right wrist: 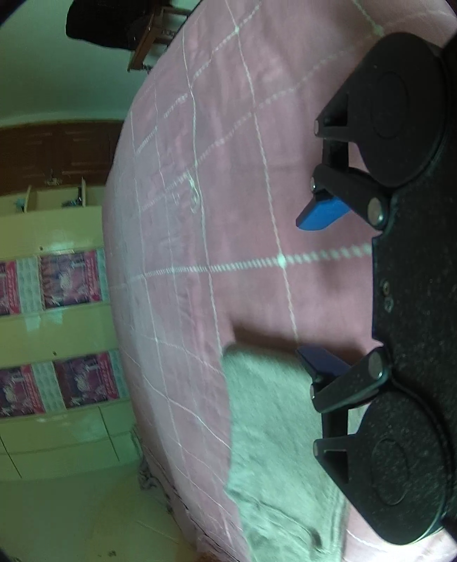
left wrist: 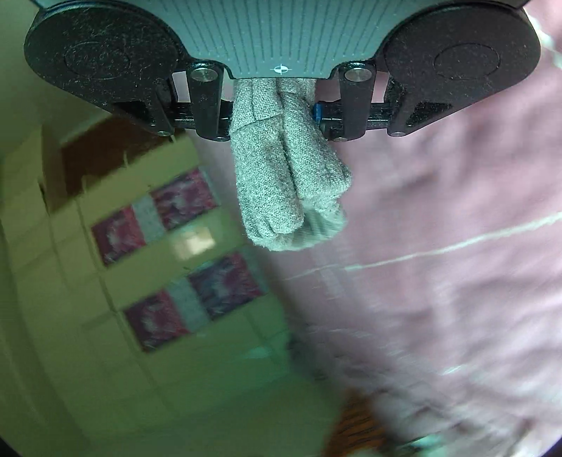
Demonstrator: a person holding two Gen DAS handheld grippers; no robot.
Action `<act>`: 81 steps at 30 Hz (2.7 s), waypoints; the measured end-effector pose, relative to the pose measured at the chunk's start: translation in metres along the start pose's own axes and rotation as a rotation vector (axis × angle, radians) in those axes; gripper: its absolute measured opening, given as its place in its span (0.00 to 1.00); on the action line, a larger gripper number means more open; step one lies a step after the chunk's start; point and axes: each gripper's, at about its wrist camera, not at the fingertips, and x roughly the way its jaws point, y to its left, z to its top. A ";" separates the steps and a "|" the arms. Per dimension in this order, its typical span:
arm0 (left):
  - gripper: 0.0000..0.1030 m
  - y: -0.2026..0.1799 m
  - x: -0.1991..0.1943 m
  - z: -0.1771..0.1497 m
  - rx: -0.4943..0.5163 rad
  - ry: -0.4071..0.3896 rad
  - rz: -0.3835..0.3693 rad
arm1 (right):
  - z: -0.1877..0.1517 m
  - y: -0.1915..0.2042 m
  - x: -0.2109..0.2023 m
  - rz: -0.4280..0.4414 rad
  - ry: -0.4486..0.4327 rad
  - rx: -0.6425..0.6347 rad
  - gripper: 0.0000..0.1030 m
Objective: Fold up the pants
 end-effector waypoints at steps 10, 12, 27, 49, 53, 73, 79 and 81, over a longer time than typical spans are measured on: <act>0.31 -0.222 0.031 -0.043 0.538 0.125 -0.161 | 0.009 -0.070 -0.003 -0.076 -0.104 0.152 0.73; 0.31 -0.253 0.048 -0.066 0.585 0.195 -0.197 | 0.002 -0.079 -0.005 -0.074 -0.111 0.183 0.73; 0.34 -0.383 0.075 -0.269 1.120 0.584 -0.133 | -0.005 -0.119 -0.004 0.075 -0.126 0.425 0.75; 0.76 -0.354 -0.071 -0.182 0.898 0.263 -0.073 | -0.010 -0.110 -0.006 0.052 -0.133 0.415 0.76; 0.76 -0.298 -0.114 -0.149 0.904 0.248 0.061 | -0.006 -0.092 -0.013 0.106 -0.121 0.372 0.50; 0.76 -0.235 -0.085 -0.157 0.786 0.309 0.170 | 0.010 0.063 0.011 0.327 0.044 0.209 0.65; 0.76 -0.231 -0.075 -0.166 0.808 0.316 0.201 | 0.019 0.065 -0.002 0.233 -0.034 0.213 0.40; 0.76 -0.231 -0.074 -0.166 0.802 0.311 0.202 | 0.022 0.069 -0.006 0.263 -0.017 0.224 0.41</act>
